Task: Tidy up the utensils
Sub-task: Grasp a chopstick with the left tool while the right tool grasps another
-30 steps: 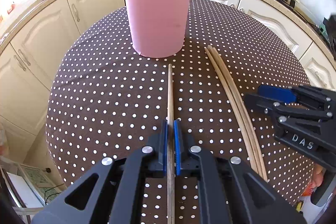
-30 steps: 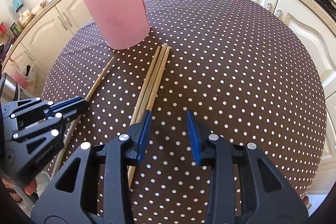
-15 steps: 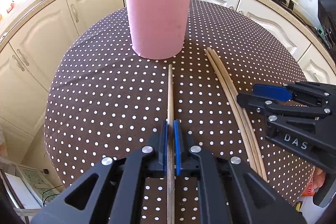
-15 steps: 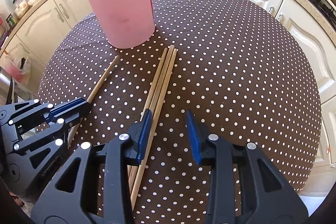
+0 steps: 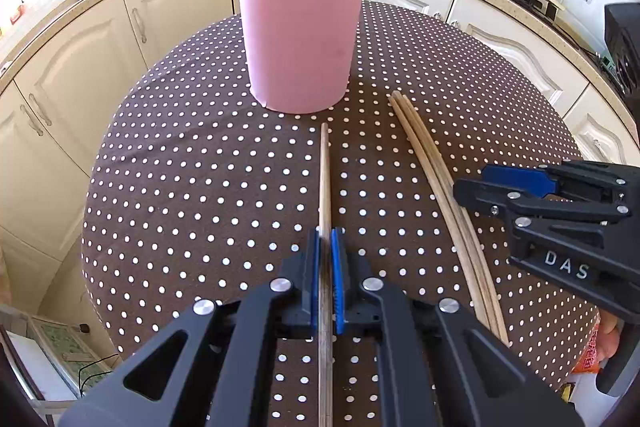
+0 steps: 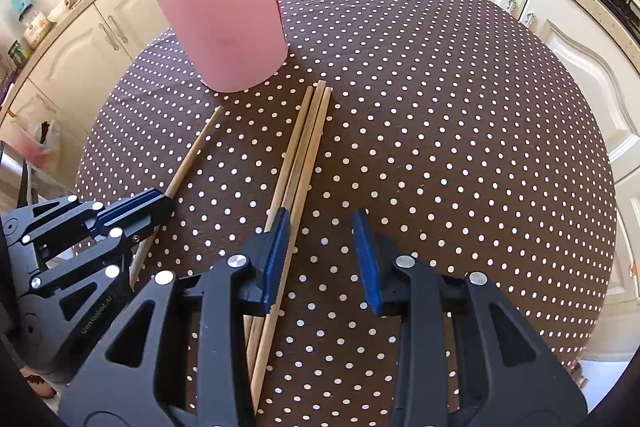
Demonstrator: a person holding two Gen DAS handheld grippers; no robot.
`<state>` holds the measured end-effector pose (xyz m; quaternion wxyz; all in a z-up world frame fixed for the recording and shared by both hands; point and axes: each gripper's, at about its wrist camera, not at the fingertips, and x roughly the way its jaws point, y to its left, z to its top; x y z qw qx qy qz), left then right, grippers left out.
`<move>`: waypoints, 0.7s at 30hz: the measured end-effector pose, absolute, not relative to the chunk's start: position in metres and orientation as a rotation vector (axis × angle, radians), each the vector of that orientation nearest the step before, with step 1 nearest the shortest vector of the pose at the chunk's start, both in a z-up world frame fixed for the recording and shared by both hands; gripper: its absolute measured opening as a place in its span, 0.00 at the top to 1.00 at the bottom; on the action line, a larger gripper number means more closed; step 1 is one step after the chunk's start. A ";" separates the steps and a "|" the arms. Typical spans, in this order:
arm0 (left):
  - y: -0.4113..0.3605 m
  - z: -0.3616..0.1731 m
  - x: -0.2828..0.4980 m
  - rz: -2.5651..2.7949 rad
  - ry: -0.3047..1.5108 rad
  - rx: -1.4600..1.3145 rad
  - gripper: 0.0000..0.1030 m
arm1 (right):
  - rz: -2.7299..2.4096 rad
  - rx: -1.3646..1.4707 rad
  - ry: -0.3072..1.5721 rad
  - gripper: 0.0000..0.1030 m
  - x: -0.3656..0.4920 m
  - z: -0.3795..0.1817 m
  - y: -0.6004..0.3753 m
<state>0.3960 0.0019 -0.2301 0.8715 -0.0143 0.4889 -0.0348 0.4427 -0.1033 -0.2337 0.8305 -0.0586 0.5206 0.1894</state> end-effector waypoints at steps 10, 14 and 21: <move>0.001 -0.231 0.396 -0.073 1.022 -0.026 0.93 | 0.400 -0.186 1.137 0.69 0.441 -0.232 -0.082; 0.001 -0.230 0.396 -0.071 1.025 -0.024 0.93 | 0.392 -0.269 1.140 0.77 0.441 -0.233 -0.067; 0.003 -0.230 0.398 -0.076 1.034 -0.039 0.94 | 0.434 -0.314 1.169 0.90 0.444 -0.231 -0.051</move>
